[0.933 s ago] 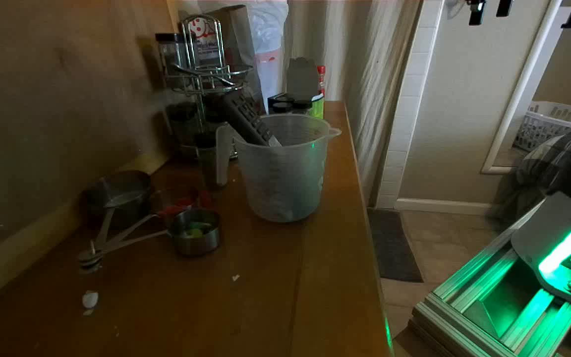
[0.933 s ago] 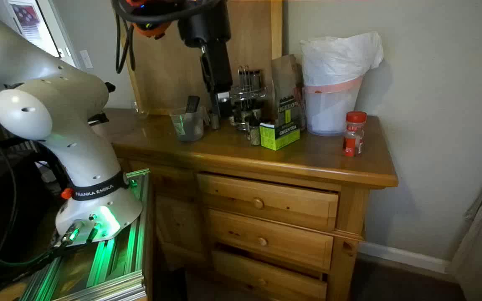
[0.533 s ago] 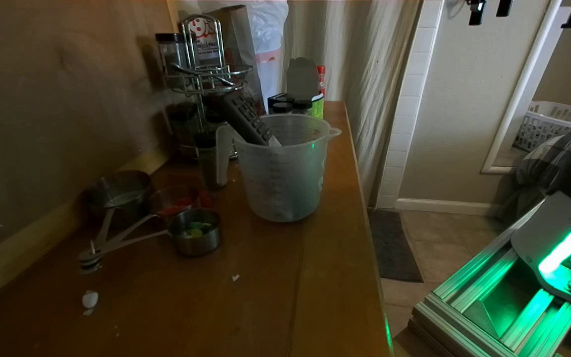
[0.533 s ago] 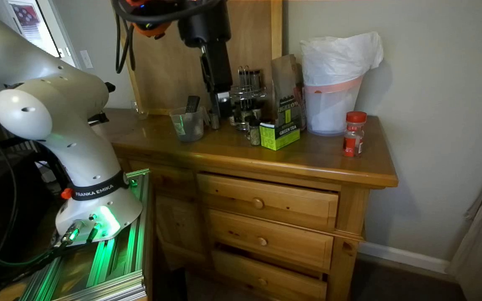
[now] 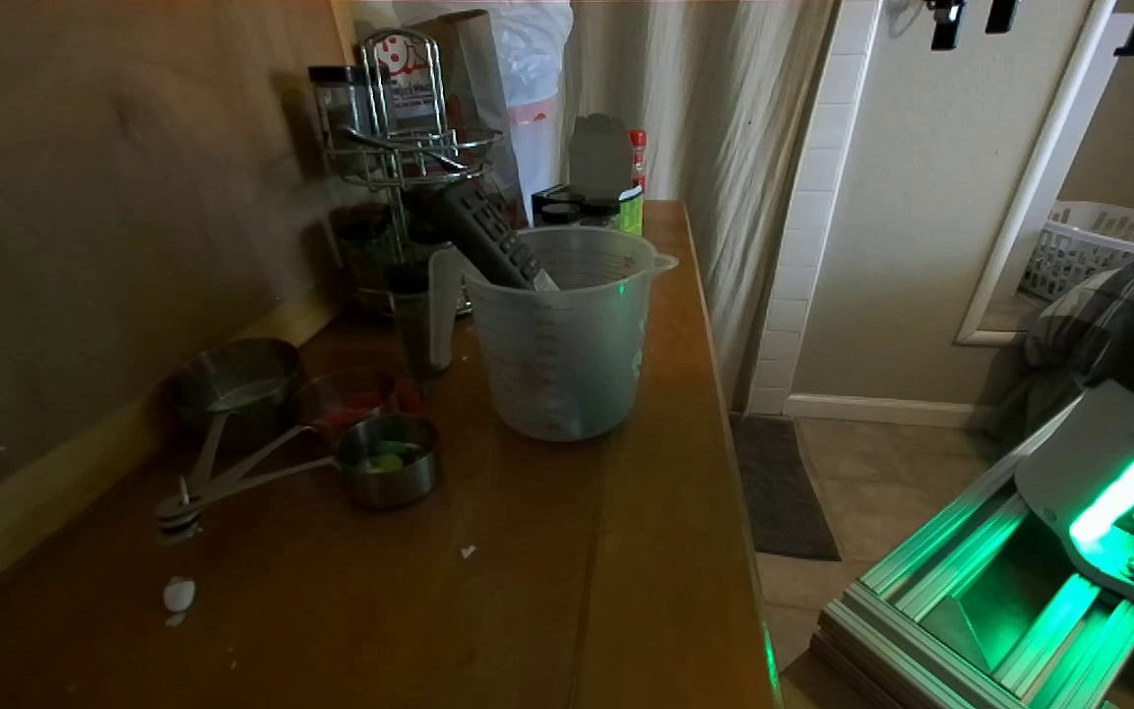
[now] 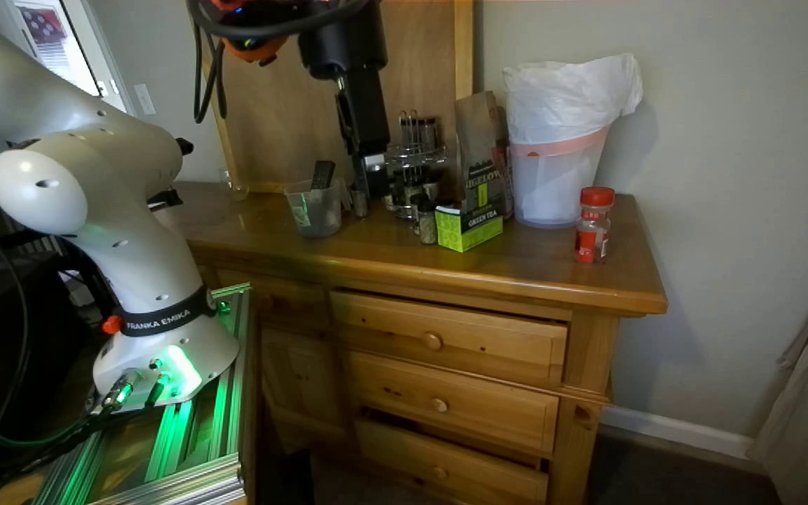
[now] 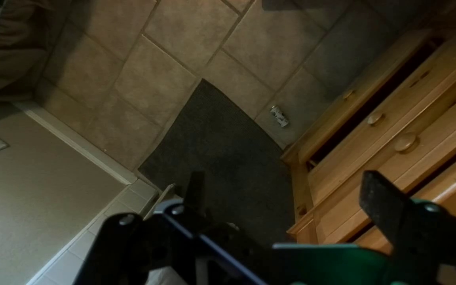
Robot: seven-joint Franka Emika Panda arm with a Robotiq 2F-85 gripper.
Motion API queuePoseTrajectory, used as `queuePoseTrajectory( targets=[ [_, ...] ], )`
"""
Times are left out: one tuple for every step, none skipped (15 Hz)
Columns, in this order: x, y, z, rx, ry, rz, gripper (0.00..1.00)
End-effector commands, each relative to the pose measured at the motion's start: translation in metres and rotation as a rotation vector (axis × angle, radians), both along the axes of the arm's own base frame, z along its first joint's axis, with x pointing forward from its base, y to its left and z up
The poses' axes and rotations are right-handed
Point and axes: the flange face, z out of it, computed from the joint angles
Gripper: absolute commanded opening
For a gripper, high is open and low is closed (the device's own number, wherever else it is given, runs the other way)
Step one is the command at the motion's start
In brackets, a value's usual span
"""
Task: Put the fork in the jar
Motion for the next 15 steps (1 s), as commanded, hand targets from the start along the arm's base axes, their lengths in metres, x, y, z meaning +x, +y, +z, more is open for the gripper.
queuePoseTrajectory(
  targets=[
    [0.0,0.0,0.001,0.0,0.001,0.0,1.0],
    [0.0,0.0,0.001,0.0,0.001,0.0,1.0],
    [0.0,0.0,0.001,0.0,0.001,0.0,1.0],
    [0.0,0.0,0.001,0.0,0.001,0.0,1.0],
    [0.0,0.0,0.001,0.0,0.001,0.0,1.0],
    [0.0,0.0,0.001,0.0,0.001,0.0,1.0],
    [0.0,0.0,0.001,0.0,0.001,0.0,1.0],
    [0.0,0.0,0.001,0.0,0.001,0.0,1.0],
    [0.006,0.009,-0.001,-0.006,-0.004,0.006,1.0],
    [0.01,0.019,-0.002,-0.013,-0.004,0.029,1.0],
    [0.015,0.03,-0.003,-0.015,0.002,0.06,1.0],
    [0.021,0.046,-0.004,-0.021,0.006,0.11,1.0],
    [0.026,0.065,-0.005,-0.029,0.018,0.162,1.0],
    [0.032,0.082,-0.007,-0.036,0.024,0.209,1.0],
    [0.037,0.105,-0.008,-0.045,0.032,0.275,1.0]
  ],
)
